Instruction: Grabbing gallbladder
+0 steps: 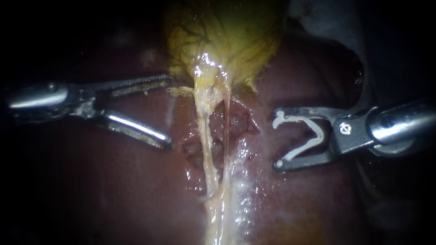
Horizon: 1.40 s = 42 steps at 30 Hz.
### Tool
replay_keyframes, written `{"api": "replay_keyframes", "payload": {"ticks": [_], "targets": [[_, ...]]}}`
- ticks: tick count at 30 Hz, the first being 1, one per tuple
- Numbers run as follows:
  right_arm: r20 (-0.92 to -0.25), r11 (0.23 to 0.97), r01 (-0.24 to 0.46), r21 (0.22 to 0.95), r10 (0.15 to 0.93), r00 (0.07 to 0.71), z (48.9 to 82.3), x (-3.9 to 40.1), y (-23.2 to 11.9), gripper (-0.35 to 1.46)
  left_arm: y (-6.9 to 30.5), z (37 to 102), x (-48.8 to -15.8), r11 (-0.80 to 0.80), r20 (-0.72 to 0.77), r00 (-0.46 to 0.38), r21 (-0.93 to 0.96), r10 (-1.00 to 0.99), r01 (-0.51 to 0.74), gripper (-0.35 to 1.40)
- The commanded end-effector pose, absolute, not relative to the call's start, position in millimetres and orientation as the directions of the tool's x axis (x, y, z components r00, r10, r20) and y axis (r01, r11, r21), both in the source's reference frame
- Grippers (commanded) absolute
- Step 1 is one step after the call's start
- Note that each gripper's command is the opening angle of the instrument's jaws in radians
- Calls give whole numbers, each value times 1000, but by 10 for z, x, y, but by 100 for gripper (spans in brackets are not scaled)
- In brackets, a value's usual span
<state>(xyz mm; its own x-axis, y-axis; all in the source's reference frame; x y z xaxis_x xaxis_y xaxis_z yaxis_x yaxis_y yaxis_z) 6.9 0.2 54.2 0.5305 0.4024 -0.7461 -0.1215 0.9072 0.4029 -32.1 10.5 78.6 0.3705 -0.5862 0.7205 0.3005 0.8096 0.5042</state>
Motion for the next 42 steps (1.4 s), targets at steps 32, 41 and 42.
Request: {"api": "replay_keyframes", "payload": {"ticks": [32, 41, 42], "targets": [[-746, 907, -121, 403, 402, 530, 542, 69, 3, 60, 126, 846, -332, 748, 632, 401, 576, -663, 329, 18], [-746, 907, -121, 403, 402, 530, 542, 69, 3, 60, 126, 847, -330, 737, 619, 400, 587, -676, 336, -32], [-746, 907, -121, 403, 402, 530, 542, 69, 3, 60, 126, 847, -330, 737, 619, 400, 587, -676, 336, -35]]}}
